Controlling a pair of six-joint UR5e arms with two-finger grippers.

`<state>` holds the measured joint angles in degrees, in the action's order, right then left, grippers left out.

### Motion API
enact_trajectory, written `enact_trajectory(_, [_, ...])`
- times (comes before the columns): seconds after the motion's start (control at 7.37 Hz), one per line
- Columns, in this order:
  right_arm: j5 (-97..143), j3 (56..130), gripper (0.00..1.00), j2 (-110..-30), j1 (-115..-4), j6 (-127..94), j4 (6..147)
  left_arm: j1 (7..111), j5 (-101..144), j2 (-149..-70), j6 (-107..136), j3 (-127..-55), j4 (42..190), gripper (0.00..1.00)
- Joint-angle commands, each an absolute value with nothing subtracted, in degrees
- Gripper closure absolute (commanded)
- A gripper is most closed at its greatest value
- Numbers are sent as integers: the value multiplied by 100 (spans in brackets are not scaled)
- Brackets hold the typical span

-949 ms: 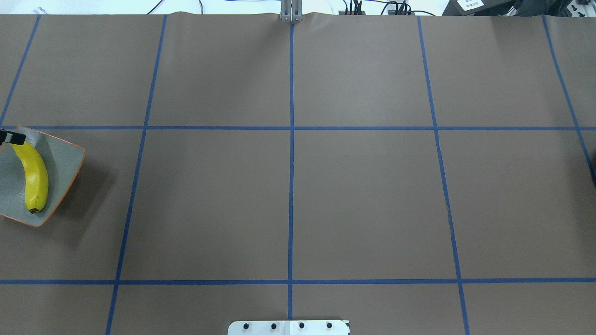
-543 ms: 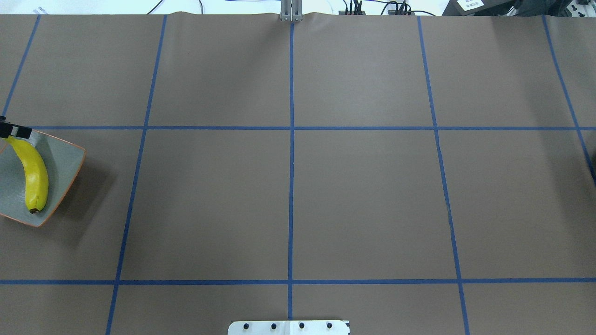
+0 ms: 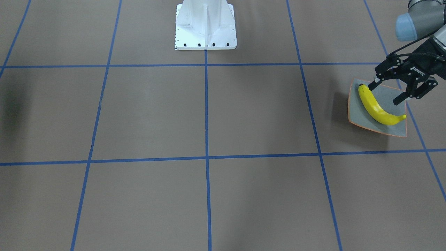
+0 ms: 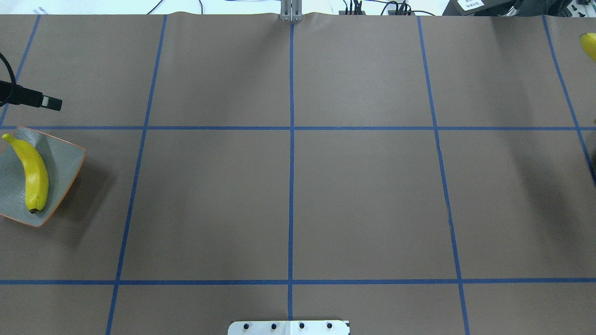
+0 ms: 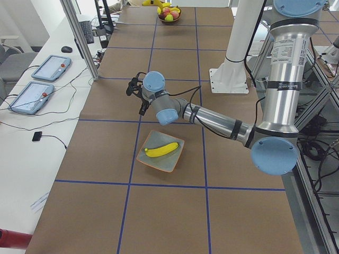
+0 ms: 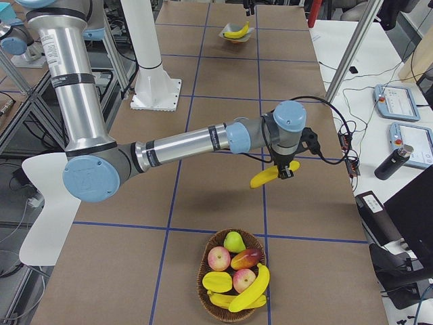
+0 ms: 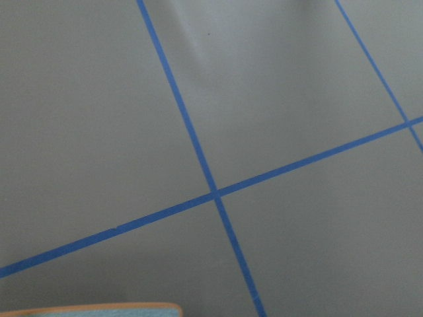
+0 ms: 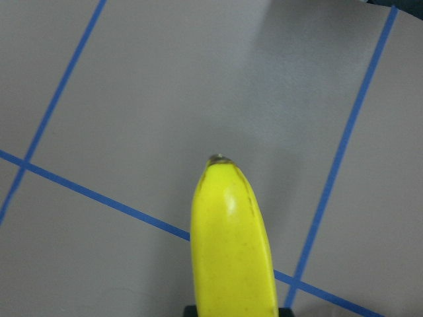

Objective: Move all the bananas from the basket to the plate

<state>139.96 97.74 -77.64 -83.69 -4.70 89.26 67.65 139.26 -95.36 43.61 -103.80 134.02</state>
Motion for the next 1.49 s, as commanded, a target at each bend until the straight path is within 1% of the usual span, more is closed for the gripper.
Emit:
enact_trajectory(0.0, [14001,10588,100,-7551,-7816,-2383,8912,6304,13878,-10332,5479,-10371,13403,0])
enact_trajectory(0.14, [13992,10660,100,-7297,-7483,-3252,8668,6023,13878,-10788,5945,-10371,13421,0])
enact_trajectory(0.41, [13957,10626,100,-7024,-6745,-5229,7189,5487,13878,-11510,6388,-10362,13438,0])
enact_trajectory(0.54, [13957,10669,100,-6857,-6550,-6030,6754,5119,13869,-11827,6390,-10328,13438,0])
enact_trajectory(0.81, [13818,10766,100,-6269,-6023,-7368,6434,4792,13616,-12145,6407,-10371,13499,0])
enact_trajectory(0.95, [13486,10993,100,-6206,-5603,-7905,6434,4581,13379,-12207,6416,-10380,13657,0])
enact_trajectory(1.36, [12878,11092,100,-5811,-4845,-8734,6425,4219,13157,-12296,6425,-10458,13904,0])
